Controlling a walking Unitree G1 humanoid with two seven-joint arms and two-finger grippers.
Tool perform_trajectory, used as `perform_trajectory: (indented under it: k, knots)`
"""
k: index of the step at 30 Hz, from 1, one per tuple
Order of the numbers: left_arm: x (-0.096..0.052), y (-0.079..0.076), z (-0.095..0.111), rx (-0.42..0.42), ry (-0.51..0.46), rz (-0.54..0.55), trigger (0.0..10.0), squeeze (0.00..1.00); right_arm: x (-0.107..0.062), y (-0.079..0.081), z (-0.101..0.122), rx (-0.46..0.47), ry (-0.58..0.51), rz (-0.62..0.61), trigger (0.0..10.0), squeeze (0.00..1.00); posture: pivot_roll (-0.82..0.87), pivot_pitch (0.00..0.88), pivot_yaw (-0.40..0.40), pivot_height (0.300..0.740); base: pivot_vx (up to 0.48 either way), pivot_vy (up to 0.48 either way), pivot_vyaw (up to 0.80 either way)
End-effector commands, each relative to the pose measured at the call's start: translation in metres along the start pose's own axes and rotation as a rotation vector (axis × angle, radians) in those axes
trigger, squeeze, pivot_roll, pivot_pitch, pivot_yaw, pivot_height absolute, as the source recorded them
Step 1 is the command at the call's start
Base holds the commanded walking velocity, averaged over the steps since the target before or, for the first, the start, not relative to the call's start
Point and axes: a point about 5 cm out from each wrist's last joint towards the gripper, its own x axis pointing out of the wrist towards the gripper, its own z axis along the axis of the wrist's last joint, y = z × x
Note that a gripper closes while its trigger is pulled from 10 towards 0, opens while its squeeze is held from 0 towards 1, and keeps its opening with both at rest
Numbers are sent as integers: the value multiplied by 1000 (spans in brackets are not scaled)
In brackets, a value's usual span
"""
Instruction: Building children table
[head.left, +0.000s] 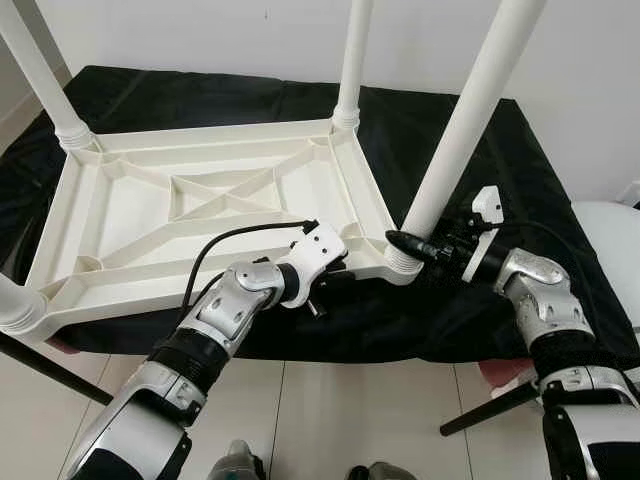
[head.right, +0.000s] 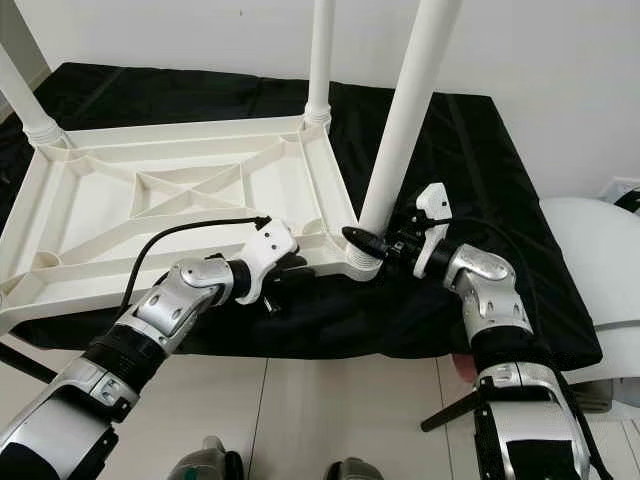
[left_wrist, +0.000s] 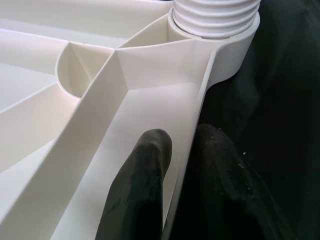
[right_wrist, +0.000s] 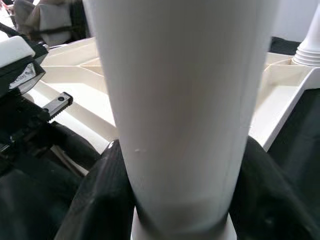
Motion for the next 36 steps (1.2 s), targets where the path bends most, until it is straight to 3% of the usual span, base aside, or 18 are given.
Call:
perform_trajectory:
  k: [1, 2, 4, 5, 11, 12, 13, 14, 15, 30, 36]
  knots:
    - [2, -10, -5, 6, 31, -139, 10000, 0, 2, 0, 0, 5, -15, 8, 3843, 0, -11, 15, 22, 740, 0, 0, 0]
    - [2, -10, -5, 6, 31, -139, 10000, 0, 4, 0, 1, 2, -19, 9, 1451, 0, -11, 13, 21, 740, 0, 0, 0]
    - [2, -10, -5, 6, 31, -139, 10000, 0, 4, 0, 1, 2, -19, 9, 1451, 0, -11, 13, 21, 740, 0, 0, 0]
    - [2, -10, -5, 6, 30, -139, 10000, 0, 4, 0, 2, 1, -23, 14, 0, 0, -11, 12, 21, 740, 0, 0, 0]
    - [3, -11, -5, 5, 28, -139, 10000, 0, 4, 4, 0, 2, -34, 24, 0, 0, -11, 14, 18, 740, 0, 0, 0]
    - [3, -11, -5, 5, 28, -138, 10000, 0, 4, 6, -1, 2, -39, 22, 4000, 0, -11, 14, 18, 740, 0, 0, 0]
    - [3, -11, -5, 5, 28, -138, 10000, 0, 4, 6, -1, 2, -39, 22, 4000, 0, -11, 14, 18, 740, 0, 0, 0]
    - [3, -11, -5, 5, 28, -138, 10000, 0, 4, 7, -1, 3, -41, 22, 9647, 0, -12, 15, 18, 740, 0, 0, 0]
    - [3, -10, -5, 5, 28, -138, 10000, 0, 4, 9, -2, 6, -43, 17, 10000, 0, -12, 16, 17, 740, 0, 0, 0]
    - [3, -11, -4, 5, 26, -141, 10000, 0, 4, 21, -3, 26, -112, -116, 10000, 0, -17, 23, 14, 740, 0, 0, 0]
    - [3, -12, -4, 5, 25, -145, 10000, 0, 7, 30, 2, 29, -151, -252, 10000, 0, -20, 30, 14, 740, 0, 0, 0]
